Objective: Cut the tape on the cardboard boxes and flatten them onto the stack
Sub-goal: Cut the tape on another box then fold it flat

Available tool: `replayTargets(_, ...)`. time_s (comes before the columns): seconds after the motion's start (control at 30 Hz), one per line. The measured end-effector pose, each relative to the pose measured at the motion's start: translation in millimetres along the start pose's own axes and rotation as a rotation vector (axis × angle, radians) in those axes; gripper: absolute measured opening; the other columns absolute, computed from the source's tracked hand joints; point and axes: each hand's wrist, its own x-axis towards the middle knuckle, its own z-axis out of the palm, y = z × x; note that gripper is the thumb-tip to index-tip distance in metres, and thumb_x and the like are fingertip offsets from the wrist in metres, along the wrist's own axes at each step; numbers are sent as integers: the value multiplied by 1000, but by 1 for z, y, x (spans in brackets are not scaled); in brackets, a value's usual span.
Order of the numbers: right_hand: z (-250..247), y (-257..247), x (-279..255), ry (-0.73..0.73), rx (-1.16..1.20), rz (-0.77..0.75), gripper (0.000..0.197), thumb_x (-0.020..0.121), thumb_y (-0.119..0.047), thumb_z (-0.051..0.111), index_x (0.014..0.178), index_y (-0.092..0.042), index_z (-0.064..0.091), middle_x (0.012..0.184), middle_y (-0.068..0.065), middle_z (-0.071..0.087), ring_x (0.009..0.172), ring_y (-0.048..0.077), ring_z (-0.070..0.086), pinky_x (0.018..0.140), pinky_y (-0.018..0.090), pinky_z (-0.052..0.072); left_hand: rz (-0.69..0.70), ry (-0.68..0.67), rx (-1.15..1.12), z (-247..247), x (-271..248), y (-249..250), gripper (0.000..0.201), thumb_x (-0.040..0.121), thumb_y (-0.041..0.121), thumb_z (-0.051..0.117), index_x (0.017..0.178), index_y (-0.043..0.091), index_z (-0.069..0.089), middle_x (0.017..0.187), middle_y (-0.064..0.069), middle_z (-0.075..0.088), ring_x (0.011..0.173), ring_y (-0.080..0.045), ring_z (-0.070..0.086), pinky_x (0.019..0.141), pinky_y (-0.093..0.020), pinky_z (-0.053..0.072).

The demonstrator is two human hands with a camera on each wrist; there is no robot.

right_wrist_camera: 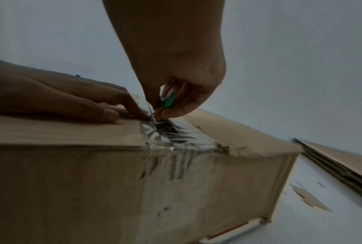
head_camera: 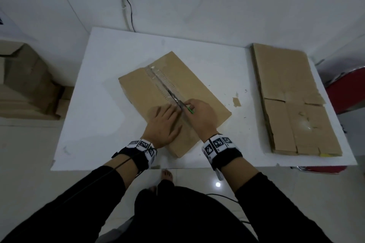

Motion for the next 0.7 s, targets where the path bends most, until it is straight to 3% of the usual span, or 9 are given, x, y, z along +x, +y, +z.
replayTargets(0.17,7,-6,19,-43,-53,-39,12,93,-34,57,95,-26,65,86,-5,67,76,17,61,69,38,54,-14,28,-19,2,0,1,65,95,49,31,144,7,40,150,-11,38,140,-25,33,115,-47,19)
replayTargets(0.37,7,-7,31,-68,-148,-39,12,92,-37,56,91,-28,64,88,-5,65,74,18,61,67,38,55,-15,1,-3,4,0,1,66,96,49,32,151,13,27,158,-7,25,143,-24,26,116,-46,17)
replayTargets(0.57,6,-12,38,-97,-195,-60,10,91,-32,58,95,-26,65,93,-2,66,79,21,62,70,37,55,-28,-37,-11,8,2,0,66,95,50,30,149,12,31,155,-7,31,143,-25,26,115,-51,21)
replayTargets(0.7,6,-10,35,-109,-246,-66,12,92,-29,55,88,-23,66,90,0,66,78,22,63,69,37,54,-24,-26,-6,7,1,1,66,95,50,28,149,12,32,156,-7,30,142,-25,26,116,-50,18)
